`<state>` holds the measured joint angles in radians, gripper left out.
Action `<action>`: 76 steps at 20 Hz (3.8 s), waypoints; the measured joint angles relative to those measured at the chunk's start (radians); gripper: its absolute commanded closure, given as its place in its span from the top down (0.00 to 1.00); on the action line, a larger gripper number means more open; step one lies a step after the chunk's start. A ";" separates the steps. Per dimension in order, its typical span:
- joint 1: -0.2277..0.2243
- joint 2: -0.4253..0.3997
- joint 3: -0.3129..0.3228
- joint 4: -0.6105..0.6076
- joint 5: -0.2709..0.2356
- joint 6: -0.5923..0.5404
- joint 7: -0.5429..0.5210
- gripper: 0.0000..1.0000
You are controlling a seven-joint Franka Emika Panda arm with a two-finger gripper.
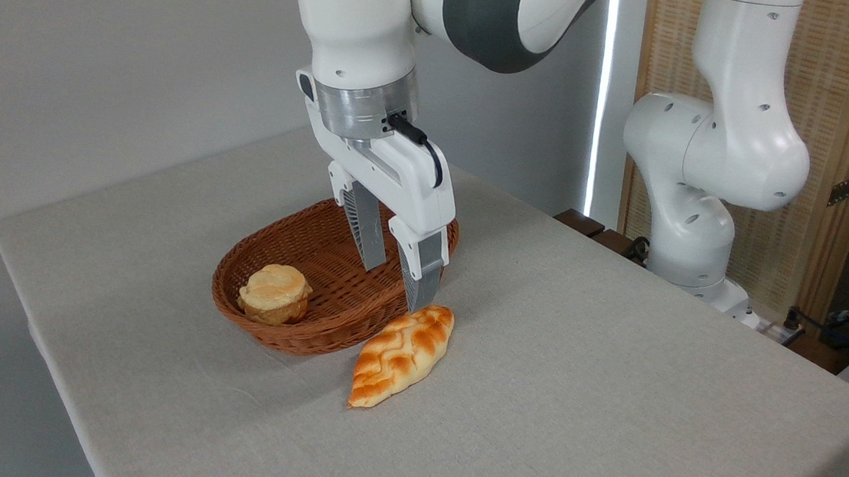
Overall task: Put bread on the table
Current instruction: 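Move the open gripper over the round bun in the wicker basket, then lower the gripper around the round bun and close on it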
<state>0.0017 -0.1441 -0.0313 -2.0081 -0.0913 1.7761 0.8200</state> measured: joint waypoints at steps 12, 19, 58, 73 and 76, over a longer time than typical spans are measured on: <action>-0.001 0.000 -0.001 0.000 0.000 -0.006 0.000 1.00; -0.004 0.001 -0.001 0.000 0.000 -0.006 0.000 1.00; -0.017 0.150 -0.266 0.000 -0.007 0.373 -0.518 1.00; -0.027 0.212 -0.290 0.000 -0.007 0.409 -0.518 0.84; -0.029 0.216 -0.290 0.000 0.018 0.410 -0.518 0.53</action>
<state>-0.0274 0.0716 -0.3209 -2.0083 -0.0730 2.1865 0.3024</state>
